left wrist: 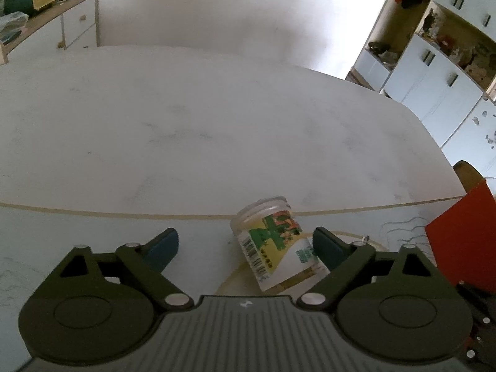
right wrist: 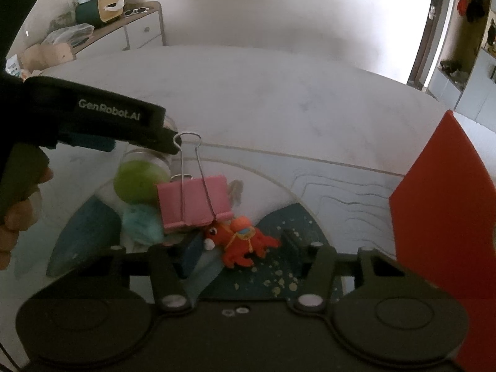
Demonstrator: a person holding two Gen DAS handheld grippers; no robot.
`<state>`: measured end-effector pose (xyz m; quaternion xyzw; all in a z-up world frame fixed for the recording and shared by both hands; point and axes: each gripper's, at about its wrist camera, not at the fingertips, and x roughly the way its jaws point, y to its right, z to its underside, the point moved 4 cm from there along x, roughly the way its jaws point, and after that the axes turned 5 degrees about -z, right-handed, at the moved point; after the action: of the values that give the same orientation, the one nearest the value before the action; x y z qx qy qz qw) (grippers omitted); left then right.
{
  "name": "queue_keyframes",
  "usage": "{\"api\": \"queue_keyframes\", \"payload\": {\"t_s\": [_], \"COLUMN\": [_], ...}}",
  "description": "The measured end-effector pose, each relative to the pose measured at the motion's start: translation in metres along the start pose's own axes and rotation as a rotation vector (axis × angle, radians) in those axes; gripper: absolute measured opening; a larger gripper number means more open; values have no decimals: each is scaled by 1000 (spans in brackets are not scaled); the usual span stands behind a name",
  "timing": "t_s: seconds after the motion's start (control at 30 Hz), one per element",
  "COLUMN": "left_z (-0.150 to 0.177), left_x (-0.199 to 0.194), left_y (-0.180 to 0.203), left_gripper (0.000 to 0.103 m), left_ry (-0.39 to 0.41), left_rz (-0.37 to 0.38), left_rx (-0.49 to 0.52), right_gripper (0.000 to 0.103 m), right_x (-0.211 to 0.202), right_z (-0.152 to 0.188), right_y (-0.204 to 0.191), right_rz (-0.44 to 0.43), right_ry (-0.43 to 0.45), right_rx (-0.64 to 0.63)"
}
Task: Organize rigid objects
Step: 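Grasp the glass jar with left tool while right tool reaches toward pink clip, then lift the glass jar with the left tool and carry it over the box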
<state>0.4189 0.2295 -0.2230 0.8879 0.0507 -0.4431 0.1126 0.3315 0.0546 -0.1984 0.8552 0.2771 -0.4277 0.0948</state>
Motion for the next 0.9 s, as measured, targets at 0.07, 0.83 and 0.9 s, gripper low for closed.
{"api": "queue_keyframes", "payload": {"t_s": [0.07,0.83,0.9], "left_z": [1,22,26], "left_x": [-1,-33,-41], "left_y": [0,-21,-21], "left_gripper": [75,45,44], "left_ry": [1,-35,-37], "left_rz": [18,93,96], "left_rx": [2,44,46], "right_gripper": [54,52,52], "right_x": [-2,-80,-90], "right_z": [2,28,29], "right_y": [0,-1,-1], "right_rz": [-1,23,28], "right_ry": [5,87,106], "right_rx": [3,116,118]}}
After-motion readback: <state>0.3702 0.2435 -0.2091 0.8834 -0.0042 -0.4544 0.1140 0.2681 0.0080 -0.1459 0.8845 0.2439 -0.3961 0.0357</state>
